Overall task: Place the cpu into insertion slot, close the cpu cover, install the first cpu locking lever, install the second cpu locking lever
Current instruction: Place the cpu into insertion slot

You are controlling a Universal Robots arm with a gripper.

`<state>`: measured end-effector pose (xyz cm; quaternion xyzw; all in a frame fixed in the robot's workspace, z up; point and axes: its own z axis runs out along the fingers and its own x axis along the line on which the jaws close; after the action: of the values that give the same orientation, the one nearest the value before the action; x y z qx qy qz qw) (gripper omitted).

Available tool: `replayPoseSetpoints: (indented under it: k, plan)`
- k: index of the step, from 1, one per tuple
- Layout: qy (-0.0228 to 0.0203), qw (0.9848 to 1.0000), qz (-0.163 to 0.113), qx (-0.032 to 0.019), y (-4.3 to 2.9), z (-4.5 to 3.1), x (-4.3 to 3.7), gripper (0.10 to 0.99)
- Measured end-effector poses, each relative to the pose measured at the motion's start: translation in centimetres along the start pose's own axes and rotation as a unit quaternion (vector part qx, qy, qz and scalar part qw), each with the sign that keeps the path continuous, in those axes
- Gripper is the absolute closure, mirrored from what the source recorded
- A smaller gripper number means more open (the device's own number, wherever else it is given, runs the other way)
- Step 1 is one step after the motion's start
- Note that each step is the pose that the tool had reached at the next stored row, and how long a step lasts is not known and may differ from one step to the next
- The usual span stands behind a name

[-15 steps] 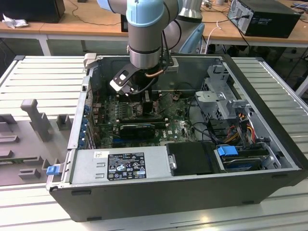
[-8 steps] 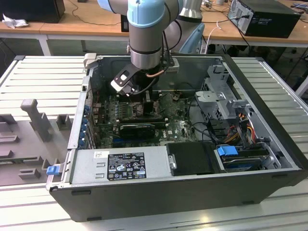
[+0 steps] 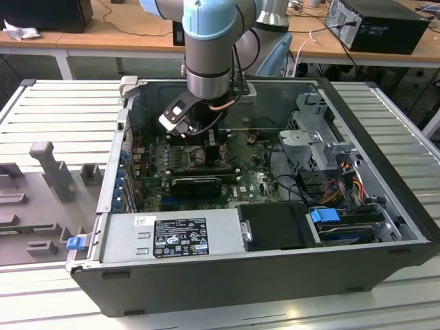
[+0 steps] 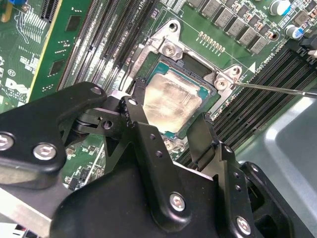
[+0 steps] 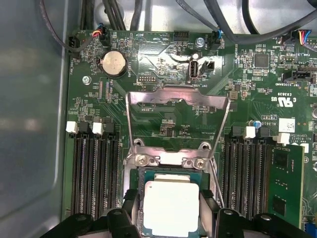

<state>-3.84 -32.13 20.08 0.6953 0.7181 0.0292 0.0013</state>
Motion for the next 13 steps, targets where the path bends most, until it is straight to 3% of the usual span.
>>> replayPoseSetpoints:
  k: [5, 9, 13]
  plan:
    - [0.0003, 1.0, 0.0, 0.0, 0.02, 0.03, -0.02, 0.478]
    - [-0.0054, 1.0, 0.0, 0.0001, 0.01, 0.02, -0.29, 0.478]
    - [-0.0055, 1.0, 0.0, 0.0001, 0.01, 0.04, -0.26, 0.478]
